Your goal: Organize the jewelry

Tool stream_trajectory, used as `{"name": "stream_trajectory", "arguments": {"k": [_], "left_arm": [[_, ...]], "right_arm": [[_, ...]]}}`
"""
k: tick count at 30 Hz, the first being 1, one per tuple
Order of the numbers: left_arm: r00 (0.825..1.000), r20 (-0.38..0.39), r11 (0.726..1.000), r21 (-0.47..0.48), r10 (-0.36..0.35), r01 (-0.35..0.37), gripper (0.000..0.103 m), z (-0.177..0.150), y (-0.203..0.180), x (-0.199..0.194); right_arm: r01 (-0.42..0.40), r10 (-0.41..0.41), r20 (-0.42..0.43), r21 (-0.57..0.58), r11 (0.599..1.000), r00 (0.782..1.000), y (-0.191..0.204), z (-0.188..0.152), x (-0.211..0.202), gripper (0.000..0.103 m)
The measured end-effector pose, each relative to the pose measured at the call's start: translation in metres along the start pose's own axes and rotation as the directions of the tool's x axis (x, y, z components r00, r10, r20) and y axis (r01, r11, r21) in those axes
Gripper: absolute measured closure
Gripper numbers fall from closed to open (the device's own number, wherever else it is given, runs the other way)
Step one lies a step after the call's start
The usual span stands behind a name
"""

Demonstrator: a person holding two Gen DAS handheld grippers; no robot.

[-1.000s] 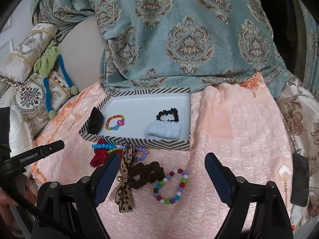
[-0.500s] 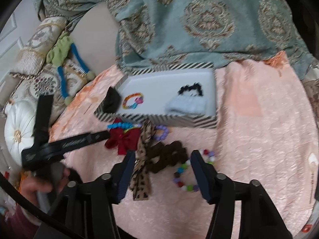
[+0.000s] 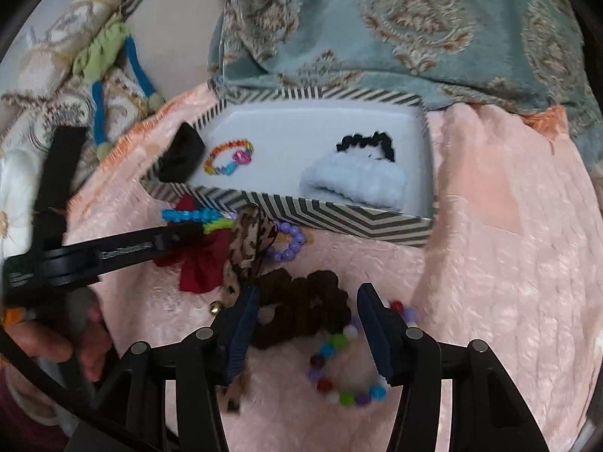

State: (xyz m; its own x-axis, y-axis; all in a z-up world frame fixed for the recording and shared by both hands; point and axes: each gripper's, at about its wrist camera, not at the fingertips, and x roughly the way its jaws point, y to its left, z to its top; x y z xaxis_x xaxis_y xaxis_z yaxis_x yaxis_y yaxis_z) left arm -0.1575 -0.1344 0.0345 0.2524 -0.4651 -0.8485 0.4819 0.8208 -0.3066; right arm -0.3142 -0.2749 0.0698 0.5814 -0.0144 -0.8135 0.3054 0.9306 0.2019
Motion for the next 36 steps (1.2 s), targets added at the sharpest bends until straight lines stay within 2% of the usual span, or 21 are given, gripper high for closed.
{"name": "stream_trajectory", "arguments": {"k": [2, 4, 6, 7, 8, 16, 20, 22, 24, 25, 26, 28, 34, 35, 36], "left_arm": [[1.0, -0.009, 1.0, 0.01, -0.024, 0.024, 0.079, 0.001, 0.001, -0.002], [1.0, -0.012, 0.999, 0.035, -0.028, 0.028, 0.086, 0.001, -0.001, -0.007], [0.999, -0.022, 0.997, 0.061, -0.036, 0.037, 0.091, -0.002, 0.001, -0.015], [0.999, -0.031, 0.997, 0.068, -0.039, 0.041, 0.091, -0.003, 0.003, -0.018], [0.999, -0.035, 0.996, 0.072, -0.041, 0.044, 0.096, -0.005, 0.005, -0.023], [0.998, -0.026, 0.996, 0.058, -0.06, 0.062, 0.096, -0.011, 0.013, -0.041], [0.999, -0.025, 0.999, 0.023, -0.033, 0.034, 0.094, -0.009, 0.018, -0.039], [1.0, -0.024, 1.0, 0.008, -0.019, 0.019, 0.085, -0.008, 0.02, -0.038], [0.999, -0.023, 1.0, -0.021, -0.023, 0.022, 0.061, -0.006, 0.025, -0.037], [0.999, -0.019, 0.999, -0.041, -0.033, 0.033, 0.058, -0.005, 0.028, -0.037], [0.999, -0.014, 0.997, -0.058, -0.044, 0.043, 0.055, -0.004, 0.03, -0.037], [0.998, -0.002, 0.994, -0.09, -0.059, 0.059, 0.055, 0.001, 0.033, -0.037], [0.998, 0.006, 0.98, -0.191, -0.061, 0.061, 0.056, 0.021, 0.048, -0.021], [0.999, -0.009, 0.981, -0.189, -0.052, 0.05, 0.058, 0.024, 0.047, -0.015], [0.998, -0.02, 0.982, -0.182, -0.051, 0.046, 0.064, 0.025, 0.046, -0.01]], "right_arm": [[-0.013, 0.012, -0.033, -0.01, 1.0, 0.999, 0.001, 0.002, 0.017, 0.068], [-0.011, 0.01, -0.035, -0.018, 1.0, 0.999, 0.001, 0.001, 0.026, 0.072], [-0.019, 0.018, -0.019, -0.024, 1.0, 1.0, 0.003, 0.0, 0.022, 0.082], [-0.038, 0.038, -0.009, -0.021, 0.999, 0.999, 0.003, 0.001, 0.016, 0.09], [-0.049, 0.049, -0.004, -0.017, 0.999, 0.999, 0.003, 0.001, 0.012, 0.09], [-0.053, 0.053, 0.036, 0.015, 0.998, 0.998, -0.001, 0.002, -0.013, 0.091], [-0.053, 0.052, 0.041, 0.023, 0.998, 0.998, -0.003, -0.001, -0.02, 0.091], [-0.039, 0.038, 0.037, 0.022, 0.999, 0.999, -0.004, -0.002, -0.023, 0.091], [-0.011, 0.01, 0.035, 0.032, 0.999, 0.999, -0.007, -0.001, -0.024, 0.088], [-0.01, 0.009, 0.038, 0.044, 0.999, 0.999, -0.009, 0.0, -0.026, 0.079], [-0.017, 0.014, 0.048, 0.062, 0.998, 0.999, -0.012, 0.001, -0.028, 0.065], [-0.046, 0.039, 0.073, 0.094, 0.995, 0.997, -0.016, 0.002, -0.033, 0.057], [-0.039, 0.032, 0.08, 0.097, 0.995, 0.996, -0.022, 0.004, -0.038, 0.057], [-0.038, 0.031, 0.076, 0.094, 0.995, 0.997, -0.022, 0.004, -0.036, 0.057], [-0.036, 0.029, 0.072, 0.092, 0.995, 0.997, -0.022, 0.003, -0.036, 0.057]]}}
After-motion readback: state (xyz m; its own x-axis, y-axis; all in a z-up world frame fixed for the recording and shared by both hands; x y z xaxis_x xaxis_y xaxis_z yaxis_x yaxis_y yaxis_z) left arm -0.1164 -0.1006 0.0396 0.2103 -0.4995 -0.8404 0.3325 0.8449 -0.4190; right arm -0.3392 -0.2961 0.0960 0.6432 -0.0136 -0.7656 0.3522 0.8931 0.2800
